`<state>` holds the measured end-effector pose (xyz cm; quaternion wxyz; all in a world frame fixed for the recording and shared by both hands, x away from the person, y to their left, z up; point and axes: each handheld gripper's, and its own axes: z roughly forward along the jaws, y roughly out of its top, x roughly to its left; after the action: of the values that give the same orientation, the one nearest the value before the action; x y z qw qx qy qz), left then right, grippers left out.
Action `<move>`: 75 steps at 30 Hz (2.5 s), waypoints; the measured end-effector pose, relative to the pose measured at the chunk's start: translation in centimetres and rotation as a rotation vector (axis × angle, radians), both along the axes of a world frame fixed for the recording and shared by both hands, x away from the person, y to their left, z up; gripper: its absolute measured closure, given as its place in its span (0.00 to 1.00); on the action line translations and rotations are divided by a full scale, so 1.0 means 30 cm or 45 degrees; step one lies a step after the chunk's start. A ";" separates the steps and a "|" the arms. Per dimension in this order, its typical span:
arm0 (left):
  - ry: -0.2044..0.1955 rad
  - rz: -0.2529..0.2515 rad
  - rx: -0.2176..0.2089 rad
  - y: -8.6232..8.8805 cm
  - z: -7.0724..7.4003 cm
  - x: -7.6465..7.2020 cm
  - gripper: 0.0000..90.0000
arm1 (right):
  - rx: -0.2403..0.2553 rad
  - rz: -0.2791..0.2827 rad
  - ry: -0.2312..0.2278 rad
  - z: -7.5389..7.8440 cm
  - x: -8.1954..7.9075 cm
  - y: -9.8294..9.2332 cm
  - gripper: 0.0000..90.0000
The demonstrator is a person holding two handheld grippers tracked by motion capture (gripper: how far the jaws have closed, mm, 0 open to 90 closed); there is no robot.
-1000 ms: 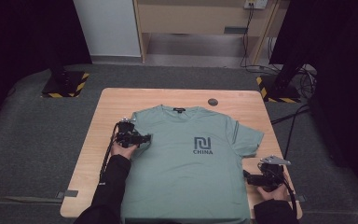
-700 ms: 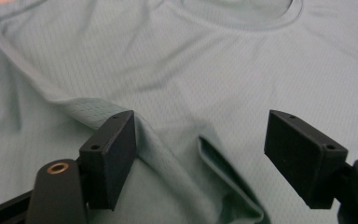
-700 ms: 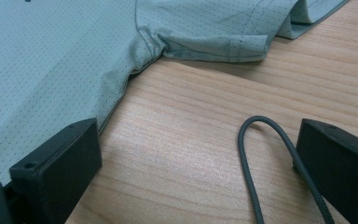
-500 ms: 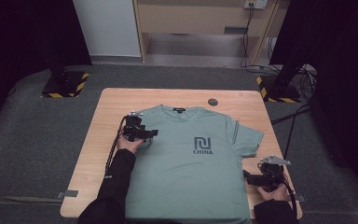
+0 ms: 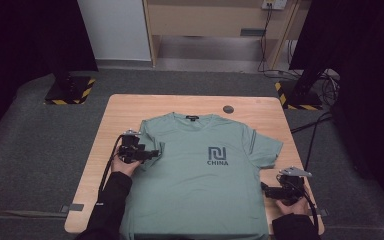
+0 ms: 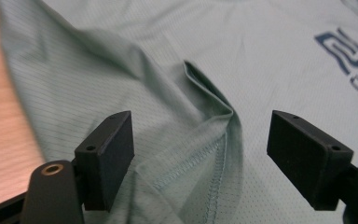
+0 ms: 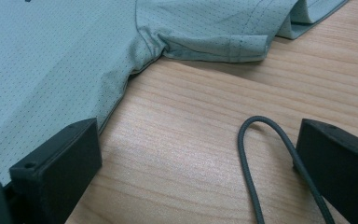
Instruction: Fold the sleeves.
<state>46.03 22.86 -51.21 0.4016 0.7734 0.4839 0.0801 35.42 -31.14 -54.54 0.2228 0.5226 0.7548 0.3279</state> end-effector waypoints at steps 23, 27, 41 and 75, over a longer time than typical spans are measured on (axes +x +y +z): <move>-0.008 -0.031 0.045 -0.022 0.037 -0.012 0.24 | 0.000 0.000 0.000 0.000 0.000 0.000 0.01; 0.013 -0.010 0.094 0.005 0.015 -0.024 0.23 | 0.000 0.000 0.000 0.000 0.000 0.000 0.01; 0.080 -0.173 -0.054 -0.020 0.035 -0.133 0.26 | 0.001 -0.002 0.001 0.000 -0.001 0.001 0.01; -0.140 0.065 0.023 -0.017 0.012 -0.180 0.20 | 0.010 -0.035 -0.022 0.014 -0.022 0.001 0.16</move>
<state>40.64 22.36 -50.85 0.4184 0.7589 0.4799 0.1369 34.76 -31.13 -54.11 0.2316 0.5310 0.7443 0.3322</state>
